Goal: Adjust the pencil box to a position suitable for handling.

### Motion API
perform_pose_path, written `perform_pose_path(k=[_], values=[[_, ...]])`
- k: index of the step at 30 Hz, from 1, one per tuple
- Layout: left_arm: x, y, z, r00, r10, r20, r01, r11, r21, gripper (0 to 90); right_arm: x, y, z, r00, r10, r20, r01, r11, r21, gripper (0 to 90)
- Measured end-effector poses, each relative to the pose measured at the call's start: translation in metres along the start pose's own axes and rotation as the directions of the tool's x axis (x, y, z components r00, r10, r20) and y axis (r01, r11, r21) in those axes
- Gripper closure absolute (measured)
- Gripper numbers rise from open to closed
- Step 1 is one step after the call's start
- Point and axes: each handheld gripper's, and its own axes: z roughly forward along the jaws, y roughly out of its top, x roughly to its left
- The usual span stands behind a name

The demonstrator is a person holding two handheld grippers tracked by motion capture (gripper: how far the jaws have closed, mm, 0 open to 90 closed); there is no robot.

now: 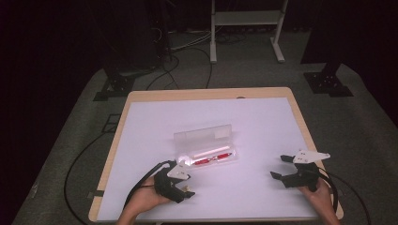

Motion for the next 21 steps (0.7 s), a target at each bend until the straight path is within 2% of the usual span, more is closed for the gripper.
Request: perform_pose_path(k=[12, 21], values=[[-0.002, -0.01, 0.005, 0.9998, -0.017, -0.005, 0.017, 0.9997, 0.015, 39.9, 0.0, 0.0, 0.0, 1.0, -0.001, 0.001, 0.001, 1.0, 0.0, 17.6], [-0.002, -0.013, 0.009, 1.0, -0.009, 0.001, 0.009, 0.9996, 0.028, 43.7, 0.0, 0.0, 0.0, 1.0, -0.001, 0.001, 0.001, 1.0, 0.001, 17.6]])
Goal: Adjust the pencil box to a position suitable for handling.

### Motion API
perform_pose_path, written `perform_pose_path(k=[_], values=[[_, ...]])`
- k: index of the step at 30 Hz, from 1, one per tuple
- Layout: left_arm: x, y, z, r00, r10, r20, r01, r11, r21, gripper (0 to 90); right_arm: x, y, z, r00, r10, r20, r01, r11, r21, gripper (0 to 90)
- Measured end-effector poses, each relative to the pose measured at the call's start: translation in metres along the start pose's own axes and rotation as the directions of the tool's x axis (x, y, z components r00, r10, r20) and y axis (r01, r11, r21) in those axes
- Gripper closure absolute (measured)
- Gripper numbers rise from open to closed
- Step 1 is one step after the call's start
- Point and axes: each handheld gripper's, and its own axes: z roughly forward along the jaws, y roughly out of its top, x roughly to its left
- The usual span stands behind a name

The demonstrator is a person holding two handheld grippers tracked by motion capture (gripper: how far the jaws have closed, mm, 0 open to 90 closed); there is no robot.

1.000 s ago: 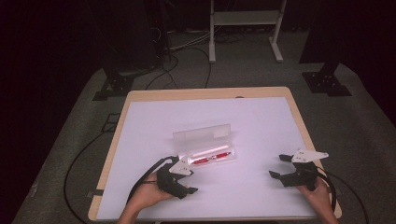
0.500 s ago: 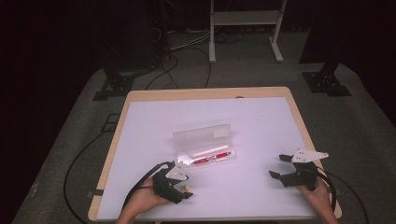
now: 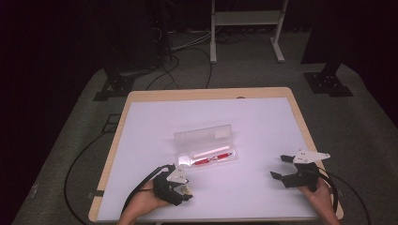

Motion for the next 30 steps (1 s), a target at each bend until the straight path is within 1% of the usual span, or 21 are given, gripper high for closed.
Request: perform_pose_path(k=[2, 5, 8, 10, 13, 18, 21, 24, 27, 30], values=[[0.0, -0.001, 0.001, 1.0, 0.002, 0.003, -0.002, 1.0, 0.003, 44.9, 0.0, 0.0, 0.0, 1.0, 0.002, -0.001, -0.002, 1.0, -0.001, 17.6], [0.0, -0.002, 0.001, 1.0, 0.007, 0.004, -0.007, 1.0, 0.001, 49.6, 0.0, 0.0, 0.0, 1.0, 0.003, -0.001, -0.003, 1.0, -0.002, 17.6], [0.0, -0.002, 0.002, 1.0, -0.002, 0.007, 0.002, 1.0, -0.001, 52.2, 0.0, 0.0, 0.0, 1.0, 0.001, -0.001, -0.001, 1.0, -0.001, 17.6], [0.0, -0.003, 0.001, 1.0, 0.002, 0.007, -0.002, 1.0, 0.001, 54.9, 0.0, 0.0, 0.0, 1.0, 0.003, -0.001, -0.003, 1.0, -0.002, 17.6], [0.0, -0.003, 0.0, 0.9999, 0.01, 0.007, -0.01, 0.9999, -0.001, 56.7, 0.0, 0.0, 0.0, 1.0, 0.003, -0.001, -0.003, 1.0, -0.002, 17.6], [-0.002, -0.001, 0.0, 0.9997, 0.024, 0.003, -0.024, 0.9997, 0.001, 57.7, 0.0, 0.0, 0.0, 1.0, 0.003, -0.001, -0.003, 1.0, -0.003, 17.6], [-0.002, 0.0, -0.001, 0.9997, 0.023, 0.005, -0.023, 0.9997, -0.007, 57.9, 0.0, 0.0, 0.0, 1.0, 0.002, -0.002, -0.002, 1.0, -0.003, 17.6], [-0.002, 0.002, -0.003, 0.9996, 0.029, -0.002, -0.029, 0.9996, -0.006, 57.9, 0.0, 0.0, 0.0, 1.0, 0.003, -0.003, -0.003, 1.0, -0.004, 17.6], [-0.001, 0.004, -0.006, 0.9996, 0.029, -0.008, -0.029, 0.9994, -0.016, 57.9, 0.0, 0.0, 0.0, 1.0, 0.003, -0.002, -0.003, 1.0, -0.005, 17.6], [0.0, 0.006, -0.008, 0.9995, 0.032, 0.0, -0.032, 0.9989, -0.035, 57.9, 0.0, 0.0, 0.0, 1.0, 0.002, -0.002, -0.002, 1.0, -0.005, 17.6]])
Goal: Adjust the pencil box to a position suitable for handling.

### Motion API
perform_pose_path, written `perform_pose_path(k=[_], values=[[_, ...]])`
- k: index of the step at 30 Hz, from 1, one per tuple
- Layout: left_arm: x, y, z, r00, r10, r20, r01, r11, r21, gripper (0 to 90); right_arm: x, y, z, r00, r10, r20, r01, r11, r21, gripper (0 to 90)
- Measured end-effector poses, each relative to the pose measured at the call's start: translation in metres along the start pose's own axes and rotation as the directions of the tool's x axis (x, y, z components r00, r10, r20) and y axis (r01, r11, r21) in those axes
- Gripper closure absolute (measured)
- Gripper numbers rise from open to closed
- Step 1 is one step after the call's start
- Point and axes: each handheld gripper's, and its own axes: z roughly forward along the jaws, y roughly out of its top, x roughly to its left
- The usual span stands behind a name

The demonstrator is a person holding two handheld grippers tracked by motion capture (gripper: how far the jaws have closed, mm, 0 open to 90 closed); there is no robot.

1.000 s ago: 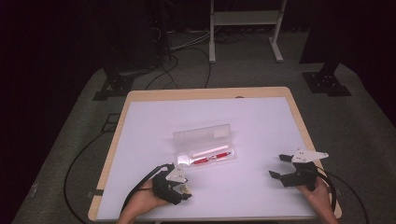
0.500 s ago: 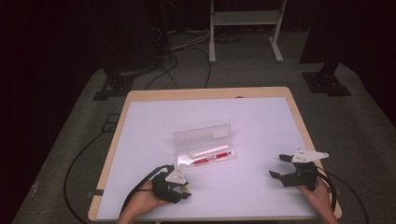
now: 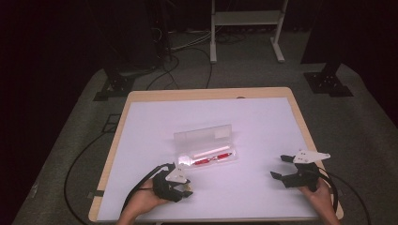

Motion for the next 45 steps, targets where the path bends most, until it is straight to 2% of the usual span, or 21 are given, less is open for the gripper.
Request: perform_pose_path(k=[13, 23, 45], values=[[0.003, 0.004, -0.002, 0.9999, 0.014, 0.009, -0.013, 0.9998, -0.011, 58.1, -0.001, 0.0, 0.0, 1.0, 0.006, 0.003, -0.006, 1.0, 0.0, 17.5], [0.008, 0.004, -0.008, 0.9999, 0.011, -0.006, -0.011, 0.9999, -0.012, 58.1, -0.002, 0.0, 0.0, 0.9998, 0.018, 0.0, -0.018, 1.0, 0.003, 17.5], [0.02, 0.018, -0.02, 0.9989, 0.025, -0.039, -0.026, 0.9995, -0.018, 58.3, -0.002, 0.0, 0.0, 0.9997, 0.022, -0.004, -0.022, 1.0, 0.007, 17.3]])
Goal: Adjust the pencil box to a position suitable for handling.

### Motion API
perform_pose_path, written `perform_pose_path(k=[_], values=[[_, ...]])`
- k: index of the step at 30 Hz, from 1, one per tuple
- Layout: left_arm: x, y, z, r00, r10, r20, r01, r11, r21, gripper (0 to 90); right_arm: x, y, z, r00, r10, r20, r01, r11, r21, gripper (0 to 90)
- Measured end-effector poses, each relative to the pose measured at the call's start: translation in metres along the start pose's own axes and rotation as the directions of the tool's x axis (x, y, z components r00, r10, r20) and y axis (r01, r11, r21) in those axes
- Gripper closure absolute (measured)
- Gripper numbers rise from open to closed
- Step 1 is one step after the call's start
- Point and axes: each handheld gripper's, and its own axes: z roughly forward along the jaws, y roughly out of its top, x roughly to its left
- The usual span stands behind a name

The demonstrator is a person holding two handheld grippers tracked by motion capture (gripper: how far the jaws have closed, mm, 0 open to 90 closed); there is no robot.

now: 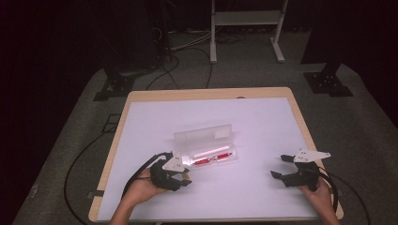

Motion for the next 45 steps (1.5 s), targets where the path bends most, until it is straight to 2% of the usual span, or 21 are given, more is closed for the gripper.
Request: perform_pose_path(k=[12, 22, 29, 37, 43, 45], values=[[0.015, 0.004, -0.002, 0.9997, -0.015, -0.017, 0.015, 0.9999, -0.002, 58.3, 0.0, 0.0, 0.0, 1.0, -0.005, -0.001, 0.005, 1.0, -0.004, 17.3], [0.028, 0.003, -0.004, 0.9986, -0.044, -0.031, 0.044, 0.999, -0.008, 58.3, 0.0, 0.0, 0.0, 1.0, -0.002, 0.006, 0.002, 1.0, -0.002, 17.1], [0.035, 0.009, -0.003, 0.9983, -0.041, -0.041, 0.041, 0.9991, -0.005, 58.3, 0.001, 0.0, 0.0, 1.0, -0.008, 0.006, 0.008, 1.0, -0.001, 16.8], [0.042, 0.01, -0.001, 0.9967, -0.063, -0.051, 0.062, 0.998, -0.009, 58.3, 0.001, 0.0, 0.0, 0.9999, -0.015, 0.006, 0.015, 1.0, -0.004, 16.8], [0.048, 0.012, 0.0, 0.9968, -0.06, -0.053, 0.061, 0.9981, 0.007, 58.3, 0.002, 0.0, 0.0, 0.9998, -0.019, 0.009, 0.019, 1.0, -0.004, 16.8], [0.05, 0.015, 0.0, 0.9962, -0.064, -0.058, 0.064, 0.998, -0.001, 58.3, 0.001, 0.0, 0.0, 0.9999, -0.014, 0.007, 0.014, 1.0, -0.006, 16.8]])
